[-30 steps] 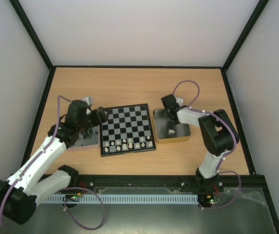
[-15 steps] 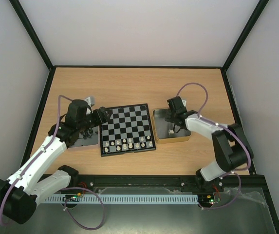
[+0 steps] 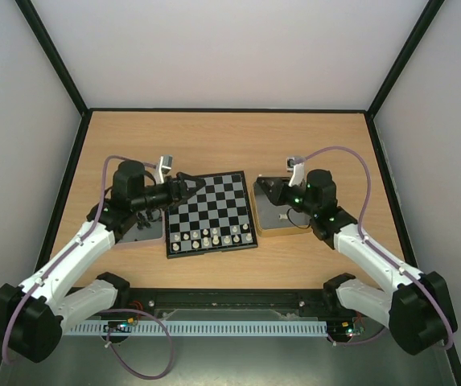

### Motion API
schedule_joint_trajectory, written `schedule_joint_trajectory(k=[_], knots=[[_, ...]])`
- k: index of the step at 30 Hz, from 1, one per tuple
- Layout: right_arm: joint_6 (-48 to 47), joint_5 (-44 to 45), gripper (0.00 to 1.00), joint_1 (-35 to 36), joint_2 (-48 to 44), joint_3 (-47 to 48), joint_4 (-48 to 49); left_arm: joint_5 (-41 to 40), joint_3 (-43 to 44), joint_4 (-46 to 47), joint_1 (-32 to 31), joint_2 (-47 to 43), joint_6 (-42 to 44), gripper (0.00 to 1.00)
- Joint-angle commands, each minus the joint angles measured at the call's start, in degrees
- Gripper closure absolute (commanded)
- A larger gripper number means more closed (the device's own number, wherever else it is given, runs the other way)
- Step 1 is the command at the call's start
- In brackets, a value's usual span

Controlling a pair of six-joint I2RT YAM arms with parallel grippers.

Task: Set up the chess pieces on the board
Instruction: Pick up the chess piece from the storage box, then place the chess piece on the chessboard.

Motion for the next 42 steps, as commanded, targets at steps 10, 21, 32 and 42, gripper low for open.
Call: schedule_joint_trajectory(k=[10, 21, 32, 42], knots=[[-1.4, -27.6, 0.84, 8.4, -0.2, 4.4, 17.6, 12.2, 1.0, 17.8, -6.0, 1.5, -14.5, 0.25], [-12.0, -33.4, 0.84, 11.5, 4.1, 11.6, 6.7, 15.3, 2.0, 20.8, -8.2, 3.0, -18.3, 0.42], [-16.0, -35.0, 0.83, 12.2, 6.0, 13.8, 2.1, 15.0, 2.2, 18.4, -8.2, 4.5, -16.6, 0.68], [-15.9, -33.9, 0.83, 12.3, 6.8, 14.1, 1.7, 15.1, 2.1, 17.6, -8.2, 4.5, -16.1, 0.89]])
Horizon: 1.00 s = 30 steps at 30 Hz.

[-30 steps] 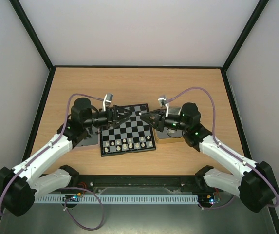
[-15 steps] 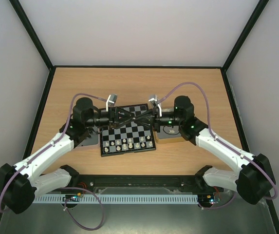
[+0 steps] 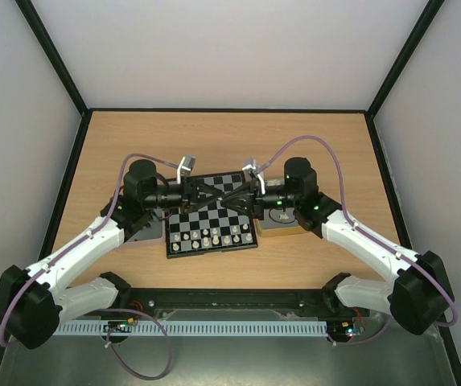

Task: Set up the chess pieces on the board
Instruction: Place the chess piece on the chessboard.

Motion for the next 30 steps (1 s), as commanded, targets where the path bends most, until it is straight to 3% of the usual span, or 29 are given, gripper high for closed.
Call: schedule_joint_trajectory(k=[1, 10, 12, 15, 18, 23, 30], knots=[[-0.7, 0.0, 0.83, 0.4, 0.6, 1.9, -0.2, 1.0, 1.4, -0.1, -0.3, -0.3, 0.6, 0.92], [0.4, 2.5, 0.82, 0.4, 1.1, 1.6, -0.1, 0.8, 1.0, -1.3, -0.3, -0.3, 1.4, 0.98], [0.6, 3.1, 0.76, 0.4, 1.1, 1.4, -0.3, 0.2, 1.0, -1.9, -0.2, -0.4, 1.8, 0.98], [0.5, 4.1, 0.58, 0.4, 0.6, 1.2, -1.6, -1.6, 1.1, -4.1, 0.1, -0.7, 3.2, 0.98], [1.4, 4.5, 0.45, 0.4, -0.2, 0.5, -2.7, -5.3, 1.7, -9.3, 1.1, -1.3, 7.1, 0.98], [3.5, 8.8, 0.39, 0.4, -2.8, -2.0, -3.2, -18.3, 4.1, -22.9, 1.5, -3.6, 19.0, 0.98], [12.4, 30.5, 0.37, 0.4, -6.2, -5.0, -1.7, -47.8, 3.2, -35.4, -4.1, -7.0, 30.5, 0.98]])
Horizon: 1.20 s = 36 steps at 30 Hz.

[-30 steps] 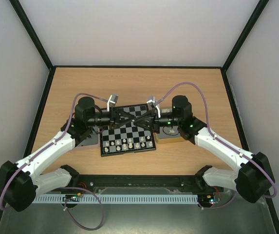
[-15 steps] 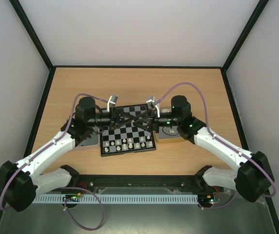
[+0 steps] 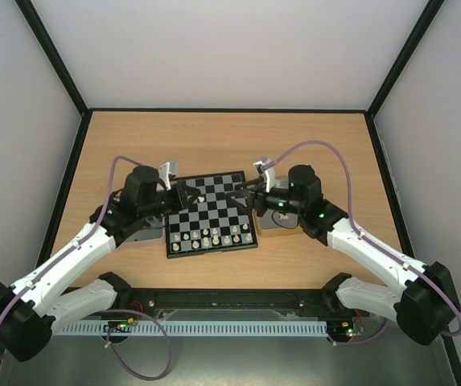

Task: Set up the chess pieces on the board
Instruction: Place the chess piece on the chessboard.

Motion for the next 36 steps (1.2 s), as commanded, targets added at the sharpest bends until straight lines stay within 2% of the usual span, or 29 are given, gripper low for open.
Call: schedule_joint_trajectory(k=[1, 4, 7, 11, 16, 24, 36], knots=[[6.9, 17.5, 0.37, 0.3, -2.5, -2.0, 0.8, -25.0, 0.1, -10.7, -6.1, -2.4, 9.3, 0.98], [10.5, 25.7, 0.37, 0.4, -3.2, -3.2, 0.9, -36.8, -1.5, -13.0, -13.7, -3.0, 8.7, 0.98], [12.2, 30.1, 0.37, 0.3, -4.1, -4.3, 0.9, -47.2, -3.4, -15.6, -21.3, -3.7, 6.3, 0.98], [12.5, 31.6, 0.37, 0.3, -4.5, -5.5, 1.2, -52.3, -7.6, -15.8, -27.9, -5.2, 2.3, 0.98], [14.0, 32.1, 0.37, 0.3, -4.1, -5.9, 1.1, -48.2, -13.0, -10.8, -29.0, -6.6, 0.8, 0.98], [16.1, 36.2, 0.37, 0.3, -6.0, -7.3, 1.1, -40.2, -13.8, 1.3, -28.8, -5.1, 8.2, 0.98], [19.7, 45.2, 0.37, 0.3, -17.7, -12.6, -1.1, -33.2, -7.9, 19.6, -25.3, 12.4, 19.8, 0.98]])
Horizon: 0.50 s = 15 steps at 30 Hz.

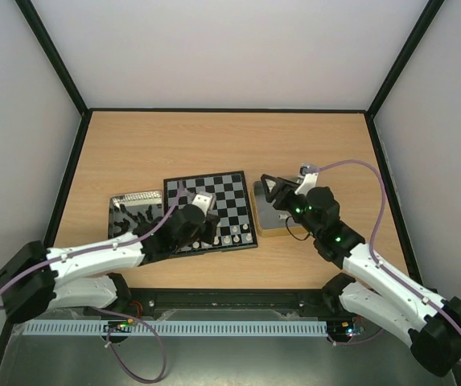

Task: Set up the chess pieces on the board
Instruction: Place the chess piece on the chessboard.

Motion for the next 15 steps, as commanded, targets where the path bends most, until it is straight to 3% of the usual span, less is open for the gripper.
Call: schedule_joint_trajectory(k=[1, 15], knots=[[1.5, 4.6, 0.36, 0.2, -3.4, -1.7, -1.6, 2.8, 3.0, 9.8, 1.6, 5.4, 5.6, 0.98], [2.1, 5.2, 0.35, 0.2, -4.3, -2.8, -2.8, 2.1, 3.6, 12.2, 2.1, 15.2, 8.3, 0.97]])
